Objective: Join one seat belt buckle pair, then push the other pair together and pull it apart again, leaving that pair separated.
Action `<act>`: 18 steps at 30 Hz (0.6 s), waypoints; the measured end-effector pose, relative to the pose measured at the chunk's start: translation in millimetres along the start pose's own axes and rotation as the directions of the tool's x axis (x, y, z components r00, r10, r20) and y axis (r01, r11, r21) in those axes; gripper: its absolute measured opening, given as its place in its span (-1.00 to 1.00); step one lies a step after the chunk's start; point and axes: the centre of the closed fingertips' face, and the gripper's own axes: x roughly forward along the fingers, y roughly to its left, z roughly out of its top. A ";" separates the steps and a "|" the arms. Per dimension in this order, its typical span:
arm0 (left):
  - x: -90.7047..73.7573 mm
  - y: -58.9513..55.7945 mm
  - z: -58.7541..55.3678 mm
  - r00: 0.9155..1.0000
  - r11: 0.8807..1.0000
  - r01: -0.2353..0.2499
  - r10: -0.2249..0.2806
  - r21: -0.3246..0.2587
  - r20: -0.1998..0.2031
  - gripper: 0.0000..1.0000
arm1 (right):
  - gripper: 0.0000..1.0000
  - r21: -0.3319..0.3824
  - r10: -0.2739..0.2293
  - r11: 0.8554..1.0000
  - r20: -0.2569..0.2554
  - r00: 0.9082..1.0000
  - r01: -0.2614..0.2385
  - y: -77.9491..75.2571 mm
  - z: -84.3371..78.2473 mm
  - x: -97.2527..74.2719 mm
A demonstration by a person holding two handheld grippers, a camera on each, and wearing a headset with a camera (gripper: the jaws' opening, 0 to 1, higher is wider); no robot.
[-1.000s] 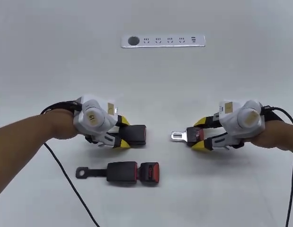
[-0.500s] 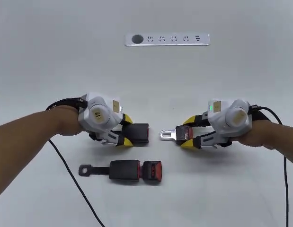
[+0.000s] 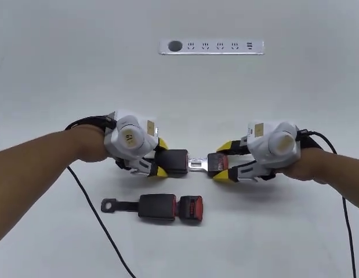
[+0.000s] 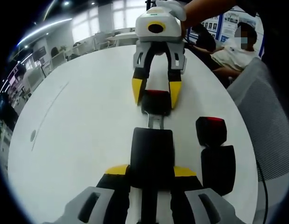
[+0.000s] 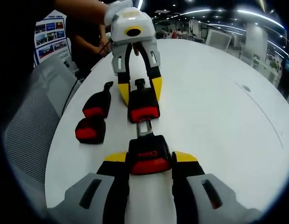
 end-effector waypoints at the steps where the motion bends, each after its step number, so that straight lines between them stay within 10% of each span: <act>1: 0.1 0.2 -0.6 1.000 1.000 0.001 -0.001 0.002 -0.002 -0.32 | -0.32 -0.007 0.001 1.000 0.000 1.000 -0.001 -1.3 1.0 2.5; 18: 0.0 -1.2 1.6 0.999 1.000 0.007 -0.007 0.015 -0.032 -0.33 | -0.32 0.007 -0.006 1.000 0.016 1.000 0.006 -0.5 10.6 10.8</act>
